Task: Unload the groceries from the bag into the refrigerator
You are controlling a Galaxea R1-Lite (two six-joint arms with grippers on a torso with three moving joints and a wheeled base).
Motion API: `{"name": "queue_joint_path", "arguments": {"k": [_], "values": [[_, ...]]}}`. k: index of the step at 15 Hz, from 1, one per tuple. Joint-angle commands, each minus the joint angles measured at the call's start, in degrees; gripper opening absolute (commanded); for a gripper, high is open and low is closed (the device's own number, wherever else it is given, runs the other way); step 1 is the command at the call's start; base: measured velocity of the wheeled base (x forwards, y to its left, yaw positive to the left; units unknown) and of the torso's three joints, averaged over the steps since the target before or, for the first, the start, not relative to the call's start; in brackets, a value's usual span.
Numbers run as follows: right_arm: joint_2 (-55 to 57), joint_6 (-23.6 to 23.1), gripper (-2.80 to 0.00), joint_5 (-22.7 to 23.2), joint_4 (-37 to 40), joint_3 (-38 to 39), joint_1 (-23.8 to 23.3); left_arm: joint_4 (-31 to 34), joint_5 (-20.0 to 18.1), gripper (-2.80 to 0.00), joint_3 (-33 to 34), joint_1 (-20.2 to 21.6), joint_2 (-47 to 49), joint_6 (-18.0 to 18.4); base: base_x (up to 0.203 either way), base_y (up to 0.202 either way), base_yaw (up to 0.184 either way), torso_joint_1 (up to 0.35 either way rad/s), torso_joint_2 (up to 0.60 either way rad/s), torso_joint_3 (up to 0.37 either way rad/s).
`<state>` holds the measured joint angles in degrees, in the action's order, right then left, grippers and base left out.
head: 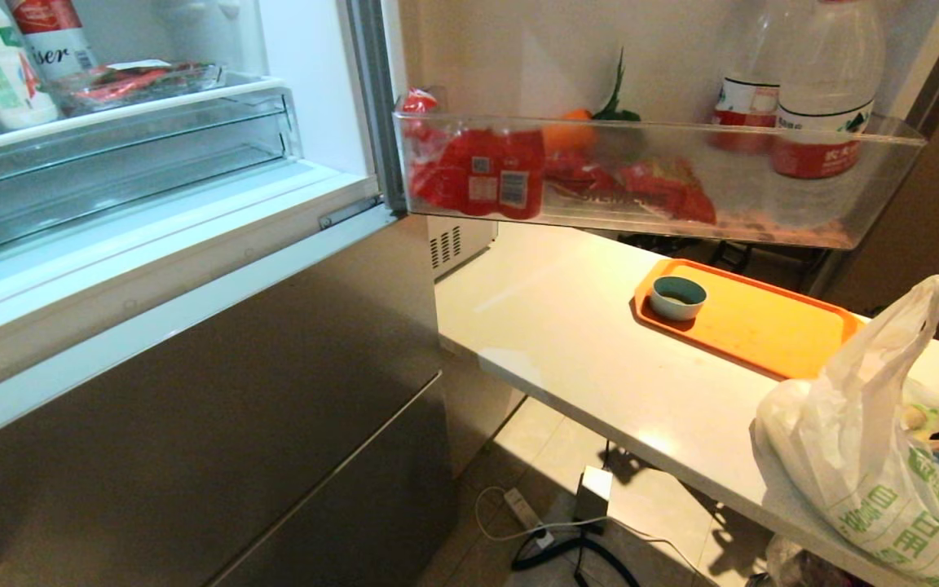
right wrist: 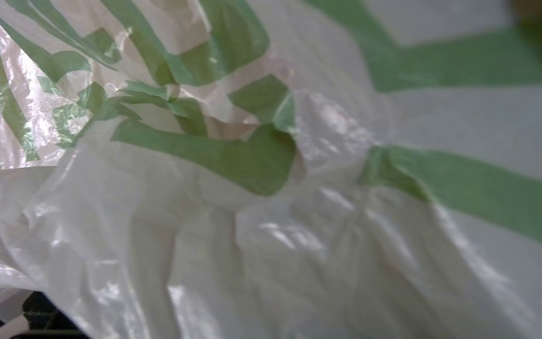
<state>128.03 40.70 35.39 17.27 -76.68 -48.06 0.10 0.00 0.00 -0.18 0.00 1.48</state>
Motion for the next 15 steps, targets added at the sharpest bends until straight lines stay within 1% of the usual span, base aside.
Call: {"name": "queue_joint_path", "arguments": {"k": [1, 5, 6, 11, 15], "values": [[0.2, 0.3, 0.0, 0.1, 0.0, 0.0, 0.2, 0.0, 0.0, -2.8, 0.0, 0.0, 0.0, -0.1, 0.0, 0.0, 0.0, 0.0, 0.0, 0.0], [1.1, 0.2, 0.0, 0.0, -0.1, 0.0, 0.5, 0.0, 0.0, -2.8, 0.0, 0.0, 0.0, 0.0, 0.0, 0.0, 0.0, 0.0, 0.0, 0.0], [1.1, 0.2, -2.8, -0.1, -0.1, 0.0, 0.5, 0.0, 0.0, -2.8, 0.0, 0.0, 0.0, 0.0, 0.0, 0.0, 0.0, 0.0, 0.0, 0.0], [0.4, -0.4, -2.8, -0.1, -0.1, 0.1, 0.5, 0.0, 0.0, -2.8, 0.0, 0.0, 0.0, 0.0, 0.0, 0.0, 0.0, 0.0, 0.0, 0.0], [-3.6, -0.4, -2.8, 0.0, 0.0, 1.8, 0.5, 0.1, 0.0, -2.8, 0.0, 0.0, 0.0, -0.1, 0.0, 0.0, 0.0, 0.0, 0.0, 0.0]]}}
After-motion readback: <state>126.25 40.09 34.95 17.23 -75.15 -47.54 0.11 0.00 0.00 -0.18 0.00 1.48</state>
